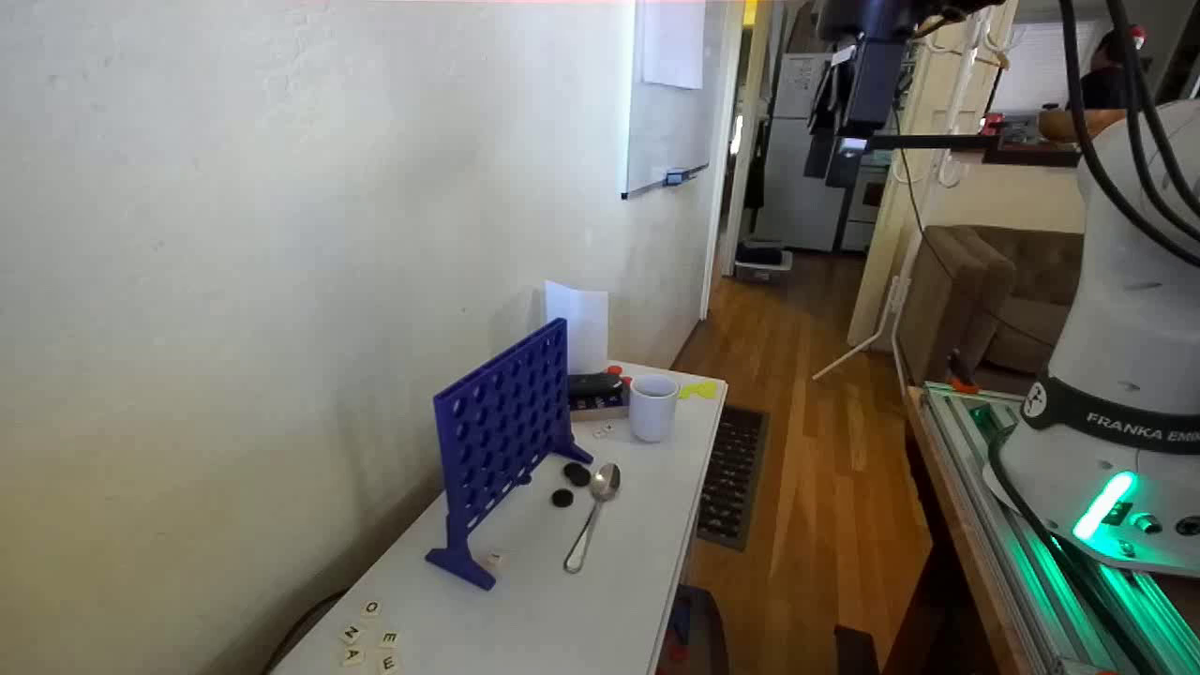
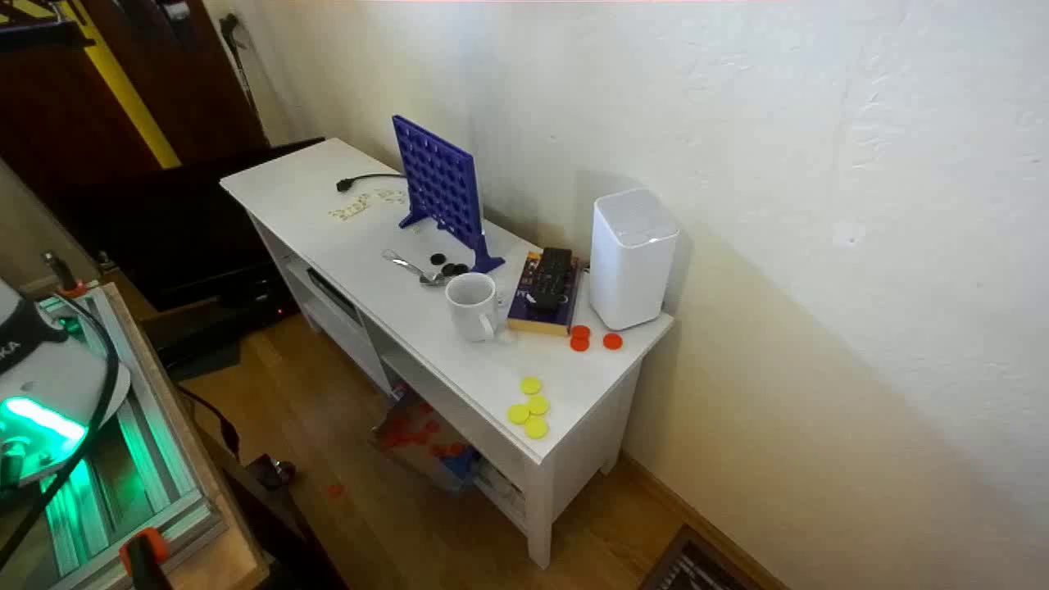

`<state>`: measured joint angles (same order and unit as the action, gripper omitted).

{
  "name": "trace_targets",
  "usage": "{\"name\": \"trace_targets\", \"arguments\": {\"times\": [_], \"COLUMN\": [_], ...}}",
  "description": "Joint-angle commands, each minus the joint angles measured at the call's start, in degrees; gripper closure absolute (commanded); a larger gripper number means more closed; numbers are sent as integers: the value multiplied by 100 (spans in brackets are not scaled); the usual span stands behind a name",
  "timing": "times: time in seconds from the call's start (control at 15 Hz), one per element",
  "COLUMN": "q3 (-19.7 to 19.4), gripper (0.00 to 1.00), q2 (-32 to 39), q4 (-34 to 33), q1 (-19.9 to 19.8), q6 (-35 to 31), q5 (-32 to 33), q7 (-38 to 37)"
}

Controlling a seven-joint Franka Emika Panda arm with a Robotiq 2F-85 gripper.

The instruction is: Put the silver spoon in the white mug.

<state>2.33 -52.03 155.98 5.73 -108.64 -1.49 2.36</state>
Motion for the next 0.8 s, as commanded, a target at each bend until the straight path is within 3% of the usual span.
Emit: {"name": "trace_targets", "arguments": {"times": [0.0, 0.6, 0.73], "q3": [12, 12, -130], "gripper": [0, 0, 0], "q2": [3, 3, 273], "q4": [-13, -13, -86], "q1": [-14, -14, 153], "q6": [14, 14, -354], "q5": [-10, -10, 54], "q7": [8, 8, 560]}}
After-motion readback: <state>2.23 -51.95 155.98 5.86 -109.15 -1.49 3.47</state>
